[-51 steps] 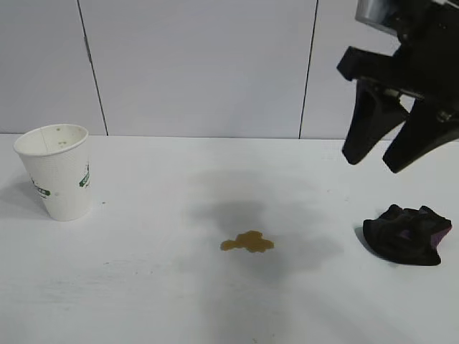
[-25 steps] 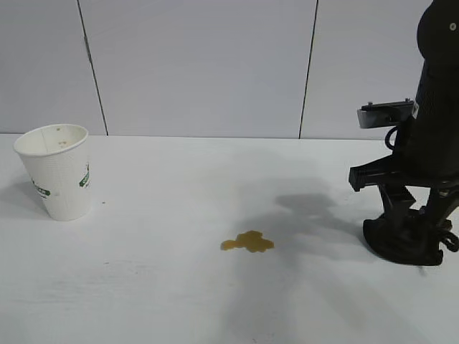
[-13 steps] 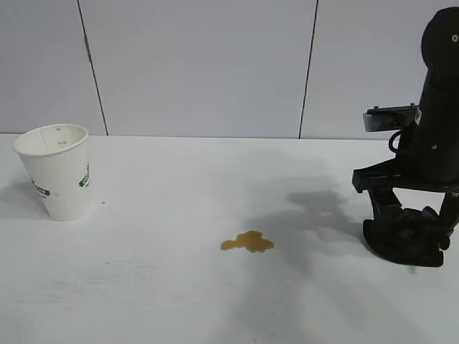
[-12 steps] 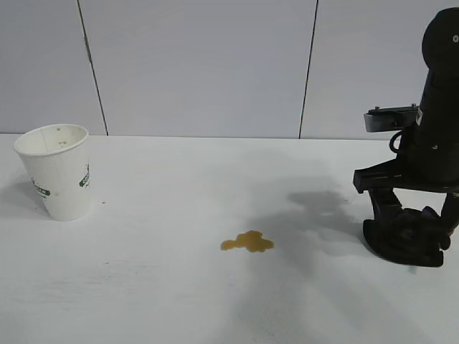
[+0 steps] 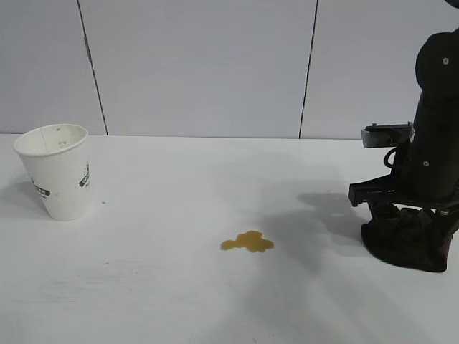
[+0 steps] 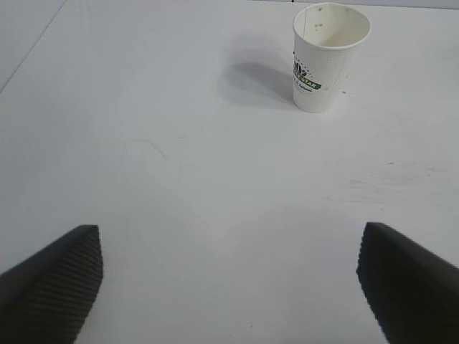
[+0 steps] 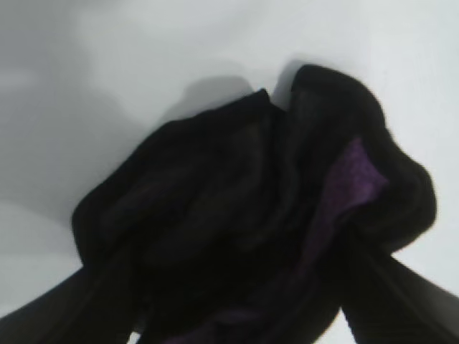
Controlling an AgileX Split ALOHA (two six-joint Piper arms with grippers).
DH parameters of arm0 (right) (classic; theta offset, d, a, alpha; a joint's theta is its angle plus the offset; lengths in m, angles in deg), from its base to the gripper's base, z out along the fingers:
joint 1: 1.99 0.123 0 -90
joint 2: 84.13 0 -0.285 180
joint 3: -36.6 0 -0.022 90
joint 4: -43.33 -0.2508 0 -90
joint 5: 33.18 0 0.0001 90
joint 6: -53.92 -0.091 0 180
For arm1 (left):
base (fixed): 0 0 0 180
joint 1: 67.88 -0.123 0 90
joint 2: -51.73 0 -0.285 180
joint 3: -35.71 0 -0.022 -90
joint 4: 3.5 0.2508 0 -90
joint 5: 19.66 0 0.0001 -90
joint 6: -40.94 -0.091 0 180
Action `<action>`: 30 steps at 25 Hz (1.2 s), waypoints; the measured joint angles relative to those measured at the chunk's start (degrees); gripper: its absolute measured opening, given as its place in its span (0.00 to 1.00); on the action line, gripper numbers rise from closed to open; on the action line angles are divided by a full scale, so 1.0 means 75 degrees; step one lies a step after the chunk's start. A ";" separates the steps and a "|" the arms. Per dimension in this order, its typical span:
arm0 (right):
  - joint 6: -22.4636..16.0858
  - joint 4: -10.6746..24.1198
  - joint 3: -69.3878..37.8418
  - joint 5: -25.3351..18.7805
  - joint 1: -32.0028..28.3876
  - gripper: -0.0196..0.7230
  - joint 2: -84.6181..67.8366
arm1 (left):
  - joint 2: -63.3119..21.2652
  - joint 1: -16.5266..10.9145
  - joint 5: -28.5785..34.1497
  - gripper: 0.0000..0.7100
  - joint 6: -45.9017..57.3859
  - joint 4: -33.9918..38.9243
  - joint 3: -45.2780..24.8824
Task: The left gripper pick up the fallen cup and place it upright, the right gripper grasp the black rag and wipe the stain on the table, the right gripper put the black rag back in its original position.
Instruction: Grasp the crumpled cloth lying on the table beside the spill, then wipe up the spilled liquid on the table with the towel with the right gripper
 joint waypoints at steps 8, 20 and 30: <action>0.0245 -0.0450 0.0482 -0.0434 0.0020 0.23 -0.0543 | 0.0000 0.0000 0.0000 0.98 0.0000 0.0000 0.0000; 0.1282 -0.2685 0.1696 -0.0607 0.2304 0.23 -0.0896 | 0.0000 0.0000 0.0000 0.98 0.0000 0.0000 0.0000; 0.1002 -0.2847 0.1703 0.0547 0.3439 0.23 0.0187 | 0.0000 0.0000 0.0000 0.98 0.0000 0.0000 0.0000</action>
